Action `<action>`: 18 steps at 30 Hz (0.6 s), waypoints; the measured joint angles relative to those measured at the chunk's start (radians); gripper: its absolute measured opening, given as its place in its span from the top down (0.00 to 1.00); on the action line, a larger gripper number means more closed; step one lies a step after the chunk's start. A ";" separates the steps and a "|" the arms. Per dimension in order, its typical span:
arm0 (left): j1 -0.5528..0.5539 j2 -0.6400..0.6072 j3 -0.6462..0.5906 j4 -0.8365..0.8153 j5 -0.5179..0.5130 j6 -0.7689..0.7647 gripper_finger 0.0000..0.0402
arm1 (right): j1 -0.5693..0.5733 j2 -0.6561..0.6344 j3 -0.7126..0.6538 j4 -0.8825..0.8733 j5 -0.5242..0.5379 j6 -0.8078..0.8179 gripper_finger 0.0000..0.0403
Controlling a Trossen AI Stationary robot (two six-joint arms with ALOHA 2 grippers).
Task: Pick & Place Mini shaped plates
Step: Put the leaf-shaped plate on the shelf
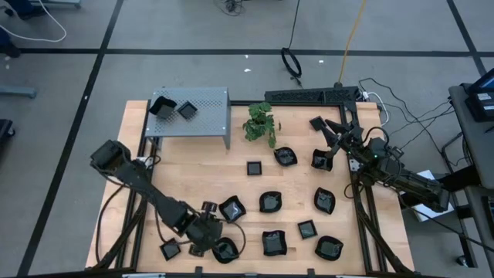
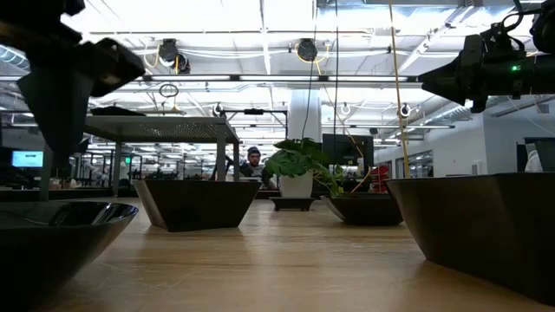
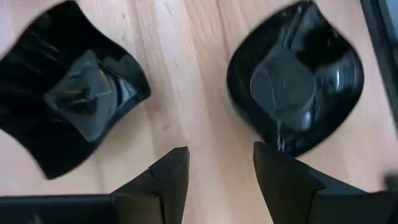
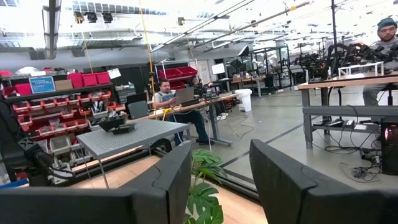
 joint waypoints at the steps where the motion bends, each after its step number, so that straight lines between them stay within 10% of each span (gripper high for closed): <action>1: -0.001 0.006 0.000 0.015 0.000 -0.035 0.54 | 0.000 0.000 0.000 0.000 0.000 0.000 0.62; 18: 0.013 0.124 0.000 0.133 0.039 -0.358 0.54 | 0.000 0.000 0.000 0.000 0.000 0.000 0.62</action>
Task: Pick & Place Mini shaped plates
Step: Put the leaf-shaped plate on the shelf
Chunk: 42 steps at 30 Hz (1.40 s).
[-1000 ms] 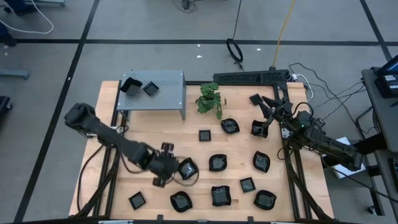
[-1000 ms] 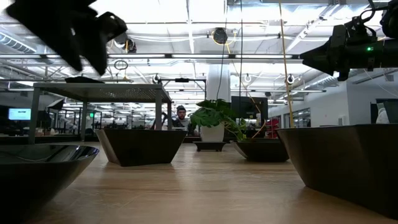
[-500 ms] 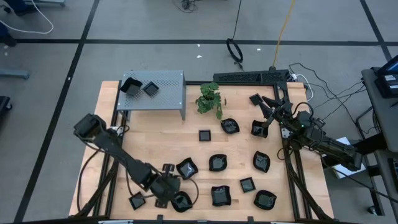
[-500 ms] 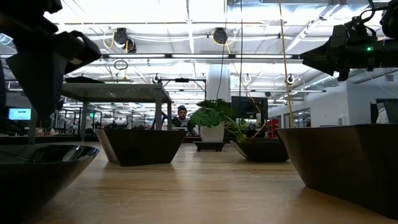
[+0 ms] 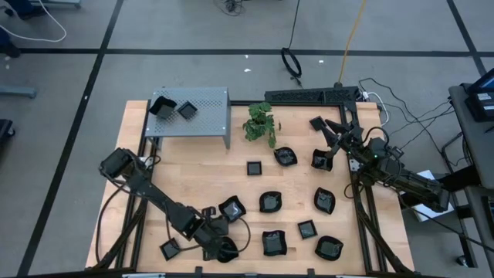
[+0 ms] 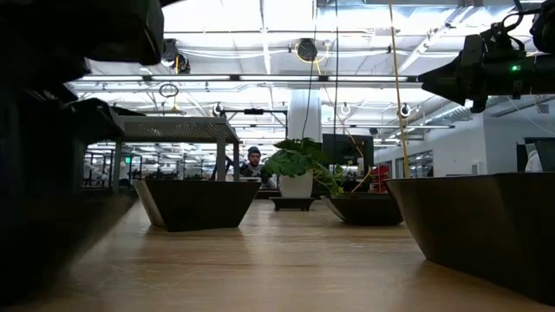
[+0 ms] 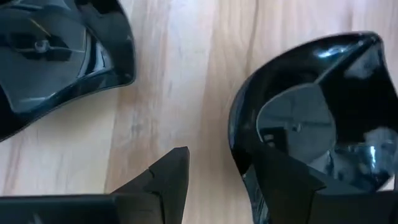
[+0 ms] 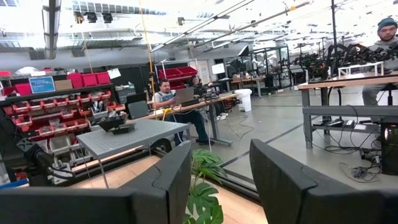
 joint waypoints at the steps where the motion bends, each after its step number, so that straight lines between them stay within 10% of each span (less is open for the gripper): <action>1: 0.003 0.003 0.000 0.005 0.005 -0.009 0.54 | 0.000 0.000 0.000 0.000 0.000 0.000 0.62; 8: 0.015 0.010 0.000 0.021 0.048 -0.045 0.59 | 0.000 0.000 0.000 0.000 0.000 0.000 0.62; 18: 0.034 0.000 0.000 0.030 0.133 -0.034 0.97 | 0.000 0.000 0.000 0.000 0.000 0.000 0.62; 28: 0.054 -0.115 0.000 0.074 0.149 -0.031 0.99 | 0.000 0.000 0.000 0.000 0.000 0.000 0.62; 42: 0.350 -0.459 0.000 -0.131 -0.194 0.220 0.95 | 0.000 0.000 0.000 0.000 0.000 0.000 0.62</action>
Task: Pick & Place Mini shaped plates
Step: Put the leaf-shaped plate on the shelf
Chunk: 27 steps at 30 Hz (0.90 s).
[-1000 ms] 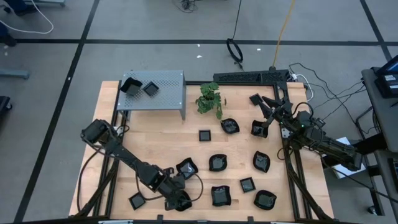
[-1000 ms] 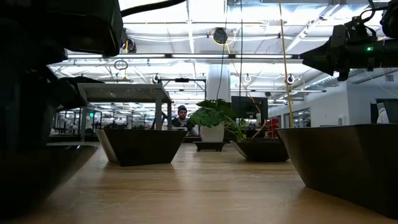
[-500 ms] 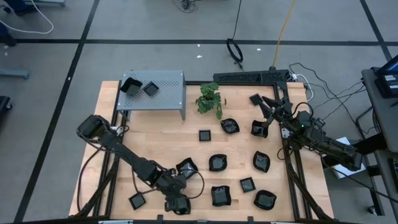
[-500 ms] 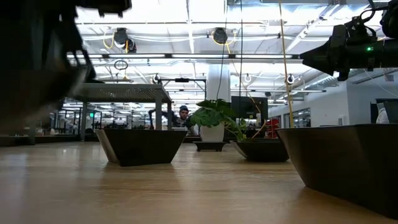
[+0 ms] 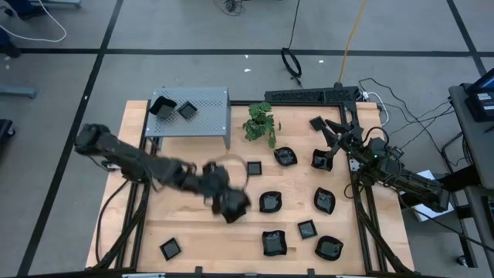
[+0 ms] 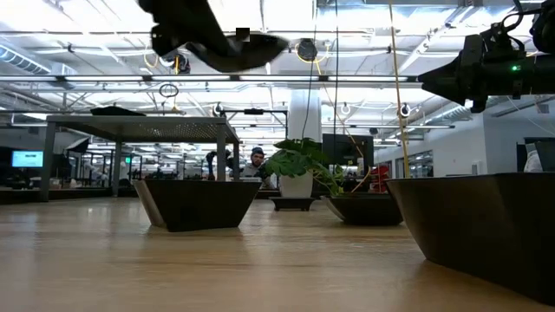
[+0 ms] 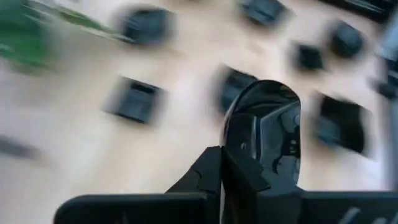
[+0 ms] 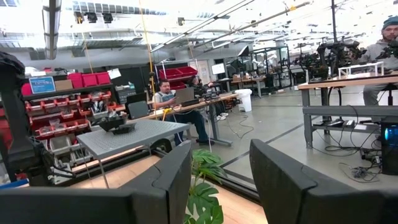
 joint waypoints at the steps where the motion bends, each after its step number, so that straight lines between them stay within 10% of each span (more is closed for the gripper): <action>1: 0.040 -0.026 0.000 -0.025 -0.022 0.016 0.95 | 0.000 0.000 0.000 0.000 0.000 0.000 0.62; 13: 0.478 -0.145 0.000 -0.163 -0.252 -0.096 0.96 | 0.000 0.000 0.000 0.000 0.000 0.000 0.62; 27: 0.606 -0.123 0.000 -0.240 -0.416 -0.342 0.98 | 0.000 0.000 0.000 0.000 0.000 0.000 0.62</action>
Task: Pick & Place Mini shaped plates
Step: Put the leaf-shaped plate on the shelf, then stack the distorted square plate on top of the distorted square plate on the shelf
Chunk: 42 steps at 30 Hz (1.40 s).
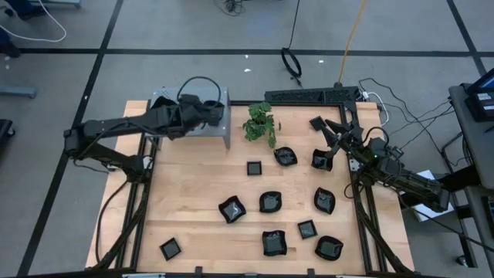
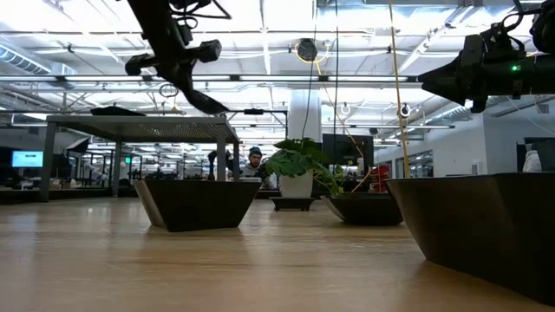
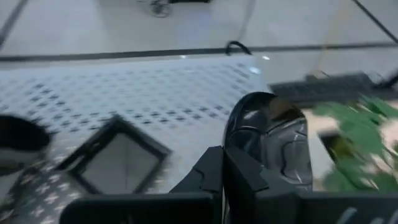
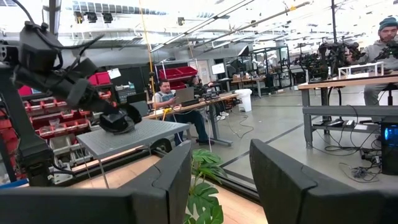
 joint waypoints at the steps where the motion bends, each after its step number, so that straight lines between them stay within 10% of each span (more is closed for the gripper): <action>1: 0.003 0.000 0.000 -0.009 -0.012 -0.026 0.99 | 0.000 0.000 0.000 0.000 0.000 0.000 0.62; 19: 0.030 0.062 -0.003 -0.016 0.009 -0.173 0.97 | 0.000 0.000 0.000 0.000 0.000 0.000 0.62; 35: 0.039 0.042 -0.001 0.027 0.005 -0.065 0.66 | 0.000 0.000 0.000 0.000 0.000 0.000 0.62; 42: -0.051 -0.080 0.001 0.070 0.204 0.125 0.58 | 0.000 0.000 0.000 0.000 0.000 0.000 0.62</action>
